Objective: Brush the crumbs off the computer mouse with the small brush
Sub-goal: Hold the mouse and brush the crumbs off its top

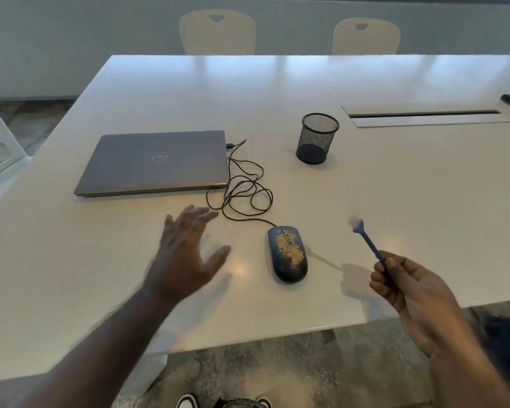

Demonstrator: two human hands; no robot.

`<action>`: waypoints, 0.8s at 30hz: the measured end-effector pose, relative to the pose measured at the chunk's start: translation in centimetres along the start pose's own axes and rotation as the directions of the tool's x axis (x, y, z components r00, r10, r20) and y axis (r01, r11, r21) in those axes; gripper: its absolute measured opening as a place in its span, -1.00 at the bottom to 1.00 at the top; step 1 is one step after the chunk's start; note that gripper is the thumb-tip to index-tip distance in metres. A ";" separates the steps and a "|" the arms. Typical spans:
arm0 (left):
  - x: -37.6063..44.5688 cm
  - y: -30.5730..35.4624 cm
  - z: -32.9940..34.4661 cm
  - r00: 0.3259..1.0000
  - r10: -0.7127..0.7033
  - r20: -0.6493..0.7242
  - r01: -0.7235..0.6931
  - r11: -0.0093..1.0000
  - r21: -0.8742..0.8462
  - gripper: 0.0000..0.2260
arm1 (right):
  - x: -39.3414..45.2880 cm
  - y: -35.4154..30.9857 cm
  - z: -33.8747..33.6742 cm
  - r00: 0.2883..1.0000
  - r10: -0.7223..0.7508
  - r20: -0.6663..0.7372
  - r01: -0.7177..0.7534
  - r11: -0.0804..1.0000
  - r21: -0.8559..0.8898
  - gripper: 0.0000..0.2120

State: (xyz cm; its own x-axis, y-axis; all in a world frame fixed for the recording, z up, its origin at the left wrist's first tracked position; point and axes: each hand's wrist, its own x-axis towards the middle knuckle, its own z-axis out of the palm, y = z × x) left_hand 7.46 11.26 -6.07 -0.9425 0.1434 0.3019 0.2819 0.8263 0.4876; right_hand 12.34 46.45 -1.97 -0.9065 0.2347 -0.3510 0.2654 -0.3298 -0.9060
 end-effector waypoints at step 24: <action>2.6 7.2 5.7 0.911 0.020 0.412 0.023 0.995 -0.099 0.18 | -0.8 1.4 -2.6 0.993 0.036 0.109 -0.042 0.998 0.056 -0.40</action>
State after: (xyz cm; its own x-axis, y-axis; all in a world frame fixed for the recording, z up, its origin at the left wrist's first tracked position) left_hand 5.99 20.67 -6.46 -0.9271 0.3712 -0.0525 0.2764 0.7714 0.5732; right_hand 14.27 48.16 -3.61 -0.9268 0.1212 -0.3555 0.2849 -0.3901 -0.8756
